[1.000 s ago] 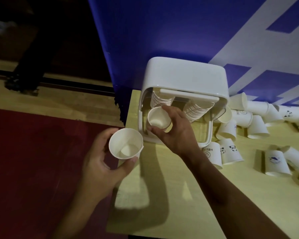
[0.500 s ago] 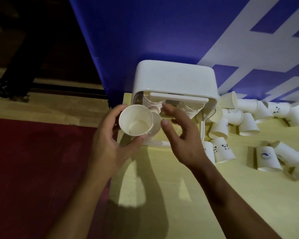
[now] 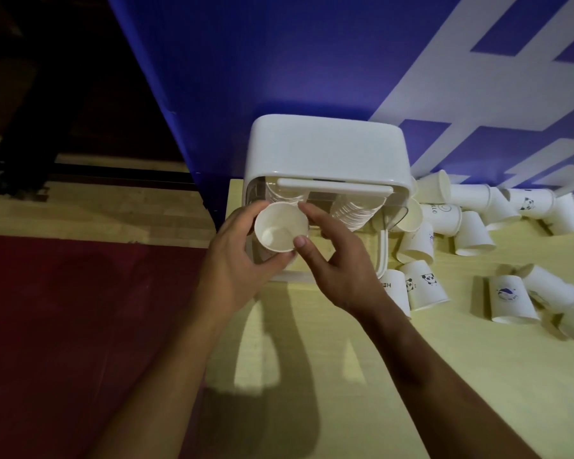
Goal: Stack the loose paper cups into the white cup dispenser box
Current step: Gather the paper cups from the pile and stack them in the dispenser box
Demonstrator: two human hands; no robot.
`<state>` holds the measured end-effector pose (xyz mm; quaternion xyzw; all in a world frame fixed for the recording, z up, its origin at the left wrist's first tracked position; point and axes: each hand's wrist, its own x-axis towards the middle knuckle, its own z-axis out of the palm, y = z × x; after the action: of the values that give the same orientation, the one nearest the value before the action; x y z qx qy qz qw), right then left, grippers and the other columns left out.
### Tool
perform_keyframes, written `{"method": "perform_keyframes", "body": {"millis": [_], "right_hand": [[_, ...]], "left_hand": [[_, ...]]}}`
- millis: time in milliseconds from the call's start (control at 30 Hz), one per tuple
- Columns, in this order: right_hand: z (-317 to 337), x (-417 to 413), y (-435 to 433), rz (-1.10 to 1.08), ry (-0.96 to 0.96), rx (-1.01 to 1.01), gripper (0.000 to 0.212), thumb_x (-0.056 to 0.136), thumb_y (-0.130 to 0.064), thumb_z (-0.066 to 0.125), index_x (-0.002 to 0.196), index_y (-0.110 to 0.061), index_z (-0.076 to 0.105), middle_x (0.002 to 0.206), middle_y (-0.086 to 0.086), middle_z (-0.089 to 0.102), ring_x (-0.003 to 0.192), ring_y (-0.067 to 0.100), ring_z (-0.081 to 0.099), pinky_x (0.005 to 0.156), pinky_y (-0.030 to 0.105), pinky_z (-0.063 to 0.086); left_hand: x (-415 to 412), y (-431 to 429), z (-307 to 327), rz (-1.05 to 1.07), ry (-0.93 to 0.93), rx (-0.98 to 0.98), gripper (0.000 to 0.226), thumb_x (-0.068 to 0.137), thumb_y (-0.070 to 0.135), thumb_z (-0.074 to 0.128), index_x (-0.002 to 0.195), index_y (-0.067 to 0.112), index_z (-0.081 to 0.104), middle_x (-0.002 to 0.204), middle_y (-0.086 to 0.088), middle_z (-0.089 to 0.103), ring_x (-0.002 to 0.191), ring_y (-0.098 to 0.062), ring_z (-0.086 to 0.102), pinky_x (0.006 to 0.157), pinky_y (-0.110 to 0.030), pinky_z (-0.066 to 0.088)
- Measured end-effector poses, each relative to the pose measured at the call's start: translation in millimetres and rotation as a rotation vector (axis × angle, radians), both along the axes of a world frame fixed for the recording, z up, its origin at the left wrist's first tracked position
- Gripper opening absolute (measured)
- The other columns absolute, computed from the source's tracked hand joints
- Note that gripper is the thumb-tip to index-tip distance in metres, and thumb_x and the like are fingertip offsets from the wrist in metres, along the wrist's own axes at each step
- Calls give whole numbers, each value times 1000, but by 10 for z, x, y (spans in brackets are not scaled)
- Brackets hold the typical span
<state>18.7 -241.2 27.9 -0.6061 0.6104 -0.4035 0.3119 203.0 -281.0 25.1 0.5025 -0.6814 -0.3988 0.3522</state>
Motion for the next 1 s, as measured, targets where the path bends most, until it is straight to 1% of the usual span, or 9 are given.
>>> {"method": "perform_keyframes", "body": {"millis": [200, 367, 500, 600, 700, 767, 833, 933, 1000], "right_hand": [[-302, -1, -28, 6, 77, 39, 47, 101, -33, 63, 146, -18, 55, 142, -5, 61, 133, 13, 55, 111, 40, 45], [-365, -14, -33, 1, 76, 86, 49, 101, -32, 65, 148, -20, 54, 145, -6, 59, 134, 8, 53, 111, 30, 43], [-331, -7, -8, 2, 92, 115, 53, 102, -35, 64, 151, -21, 51, 149, -5, 57, 137, 7, 51, 111, 29, 44], [-233, -69, 95, -23, 86, 101, 52, 104, -41, 58, 153, -25, 48, 148, -6, 58, 136, 6, 51, 110, 24, 44], [-142, -350, 363, -117, 75, 135, 43, 104, -45, 56, 142, -26, 61, 138, -10, 65, 127, 3, 58, 105, 27, 49], [-118, -664, 604, -197, 69, 161, 35, 103, -42, 58, 133, -25, 69, 128, -15, 69, 118, 2, 63, 101, 29, 52], [-89, -1044, 837, -293, 65, 180, 28, 103, -37, 60, 124, -24, 73, 119, -18, 72, 109, 0, 67, 95, 28, 55], [8, -1641, 1142, -422, 66, 200, 18, 104, -28, 60, 113, -27, 75, 110, -27, 72, 104, -4, 66, 85, 17, 54], [86, -2046, 1322, -491, 87, 212, 16, 104, -27, 60, 111, -32, 74, 106, -27, 73, 100, -7, 66, 80, 8, 49]], "left_hand": [[-7, -57, -262, -1, -63, 68, 76, 76, 38, 92, 143, 29, 57, 142, 15, 52, 129, -6, 54, 104, -36, 52], [22, -94, -379, -36, -78, 167, 84, 71, 46, 94, 144, 39, 52, 137, 17, 58, 123, -8, 59, 98, -42, 57], [45, -111, -338, -68, -136, 197, 89, 71, 47, 93, 147, 39, 46, 141, 14, 55, 125, -9, 57, 98, -44, 57], [48, -25, -178, -36, -226, 117, 97, 73, 44, 90, 155, 35, 38, 155, 10, 43, 136, -8, 44, 104, -37, 47], [-21, 172, 42, 2, -168, -94, 79, 78, 44, 82, 147, 24, 50, 147, 13, 46, 129, -9, 47, 99, -33, 45], [-194, 284, 169, -80, -89, -218, 68, 81, 44, 76, 139, 15, 57, 144, 5, 53, 130, -17, 54, 101, -39, 50], [-493, 365, 269, -195, -52, -245, 65, 84, 45, 74, 137, 12, 59, 140, 0, 58, 129, -19, 57, 102, -41, 53], [-1102, 455, 375, -331, -45, -237, 58, 87, 47, 70, 136, 17, 60, 138, 7, 58, 129, -12, 58, 98, -38, 54], [-1553, 495, 370, -405, -95, -229, 57, 86, 51, 68, 135, 23, 60, 140, 14, 55, 127, -7, 57, 94, -32, 53]]}}
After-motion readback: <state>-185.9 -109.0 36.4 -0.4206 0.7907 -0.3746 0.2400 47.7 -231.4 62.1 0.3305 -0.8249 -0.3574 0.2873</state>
